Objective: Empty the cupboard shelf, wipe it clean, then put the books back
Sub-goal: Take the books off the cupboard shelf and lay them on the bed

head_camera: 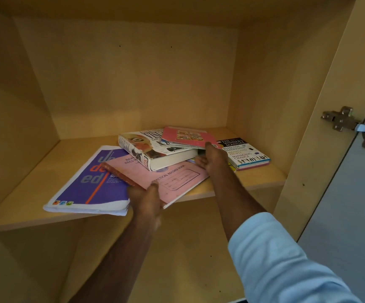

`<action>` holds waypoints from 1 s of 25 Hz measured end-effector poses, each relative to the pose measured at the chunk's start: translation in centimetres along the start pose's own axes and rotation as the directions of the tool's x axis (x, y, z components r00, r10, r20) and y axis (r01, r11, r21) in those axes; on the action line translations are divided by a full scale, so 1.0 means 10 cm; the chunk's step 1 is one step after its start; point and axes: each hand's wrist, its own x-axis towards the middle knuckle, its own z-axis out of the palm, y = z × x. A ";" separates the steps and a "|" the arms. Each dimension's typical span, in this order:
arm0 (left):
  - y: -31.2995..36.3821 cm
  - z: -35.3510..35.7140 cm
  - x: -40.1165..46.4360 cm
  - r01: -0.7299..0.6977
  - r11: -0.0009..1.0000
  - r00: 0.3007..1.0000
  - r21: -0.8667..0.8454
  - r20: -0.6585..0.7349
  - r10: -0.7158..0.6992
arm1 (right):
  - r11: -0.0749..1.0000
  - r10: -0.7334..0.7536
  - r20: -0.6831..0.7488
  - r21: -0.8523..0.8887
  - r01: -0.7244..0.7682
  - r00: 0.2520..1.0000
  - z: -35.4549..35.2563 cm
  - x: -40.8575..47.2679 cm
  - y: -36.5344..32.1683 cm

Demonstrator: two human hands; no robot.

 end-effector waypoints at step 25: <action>1.23 -2.01 0.46 -0.014 0.992 0.944 0.129 0.329 -0.029 | 0.995 0.068 0.400 0.043 -0.093 0.914 -0.27 -0.86 0.19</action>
